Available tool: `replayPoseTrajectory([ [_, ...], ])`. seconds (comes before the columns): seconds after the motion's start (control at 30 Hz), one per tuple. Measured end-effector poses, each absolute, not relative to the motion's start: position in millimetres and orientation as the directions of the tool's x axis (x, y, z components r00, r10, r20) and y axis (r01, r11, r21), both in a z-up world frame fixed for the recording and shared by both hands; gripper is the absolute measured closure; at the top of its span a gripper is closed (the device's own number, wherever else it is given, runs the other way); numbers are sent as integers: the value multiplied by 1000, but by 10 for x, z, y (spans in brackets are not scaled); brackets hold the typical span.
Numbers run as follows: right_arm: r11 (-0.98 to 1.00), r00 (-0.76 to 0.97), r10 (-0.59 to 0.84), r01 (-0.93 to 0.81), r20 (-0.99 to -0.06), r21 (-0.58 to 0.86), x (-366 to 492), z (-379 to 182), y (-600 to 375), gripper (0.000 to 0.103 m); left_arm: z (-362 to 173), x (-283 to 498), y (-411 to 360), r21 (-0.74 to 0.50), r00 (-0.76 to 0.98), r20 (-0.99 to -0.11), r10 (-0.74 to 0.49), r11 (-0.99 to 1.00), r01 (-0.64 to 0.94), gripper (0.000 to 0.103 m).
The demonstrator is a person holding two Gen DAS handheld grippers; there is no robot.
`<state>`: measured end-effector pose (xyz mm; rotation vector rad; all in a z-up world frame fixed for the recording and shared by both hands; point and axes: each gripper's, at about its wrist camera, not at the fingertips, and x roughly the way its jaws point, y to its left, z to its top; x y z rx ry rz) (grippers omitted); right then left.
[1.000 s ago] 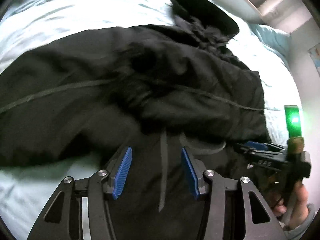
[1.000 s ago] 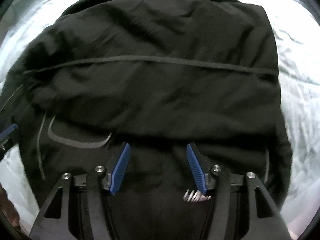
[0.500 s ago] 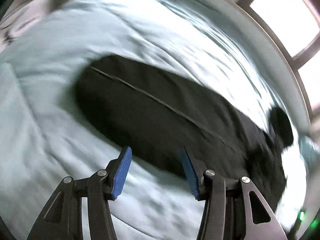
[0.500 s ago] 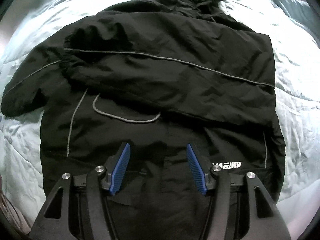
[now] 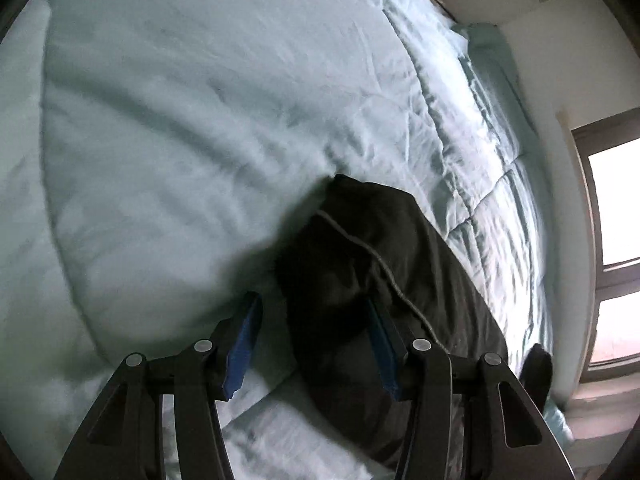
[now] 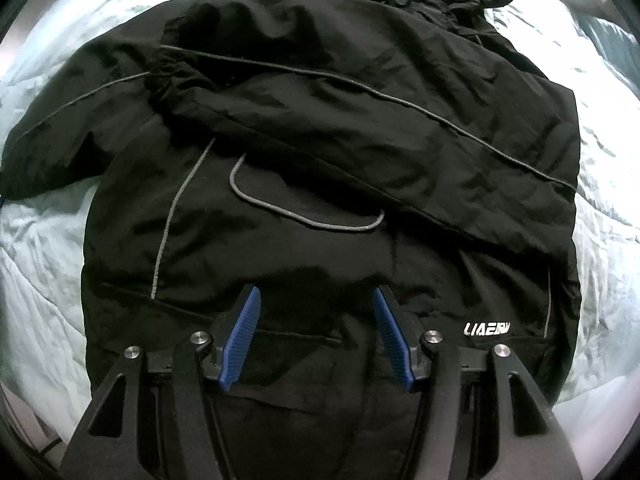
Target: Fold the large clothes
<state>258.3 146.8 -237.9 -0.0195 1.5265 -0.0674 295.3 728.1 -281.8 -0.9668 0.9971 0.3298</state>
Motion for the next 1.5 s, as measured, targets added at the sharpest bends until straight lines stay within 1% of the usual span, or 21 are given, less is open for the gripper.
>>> replayPoseTrajectory([
  [0.13,998,24,-36,52,-999,-35,2630,-2434,1533,43,-2818,3023,7208,-583,570,-790,-224,562,-587,49],
  [0.17,998,19,-29,58,-999,-28,2633,-2449,1541,43,-2804,3059,7166,-569,565,-797,-215,581,-582,49],
  [0.2,998,17,-23,62,-1000,-22,2636,-2459,1540,43,-2784,3088,7132,-552,560,-804,-200,601,-578,52],
  [0.23,998,16,-20,65,-1000,-19,2651,-2464,1543,43,-2736,3113,7080,-533,559,-809,-183,632,-563,73],
  [0.27,998,17,-19,65,-1000,-18,2657,-2467,1537,43,-2681,3134,7027,-520,562,-809,-173,658,-545,83],
  [0.33,998,24,-19,60,-1000,-18,2675,-2478,1412,43,-2527,3121,6938,-499,584,-800,-139,695,-518,86],
  [0.43,998,37,-14,64,-999,-11,2694,-2450,1318,43,-2172,3080,6729,-481,628,-770,-116,752,-451,87],
  [0.6,994,61,15,103,-998,21,2636,-2350,1145,43,-1581,3055,6167,-475,694,-702,-163,833,-284,88],
  [0.77,992,112,31,119,-993,44,2554,-2185,864,43,-1118,3144,5226,-446,704,-652,-280,893,-59,89],
  [0.93,986,172,37,154,-984,64,2413,-1956,610,43,-913,3285,4134,-417,646,-638,-419,893,167,89],
  [1.17,970,229,-11,237,-973,45,2219,-1726,84,43,-1072,3424,2556,-410,466,-663,-586,805,429,89],
  [1.23,963,232,-20,266,-973,44,2204,-1737,-89,43,-1184,3406,2146,-398,416,-681,-602,782,480,89],
  [1.37,953,211,-23,299,-977,42,2195,-1913,-370,43,-1586,3390,1429,-342,344,-749,-566,776,531,88],
  [1.5,950,190,-22,311,-982,38,2162,-2006,-573,43,-2199,3421,945,-310,244,-839,-487,796,520,86],
])
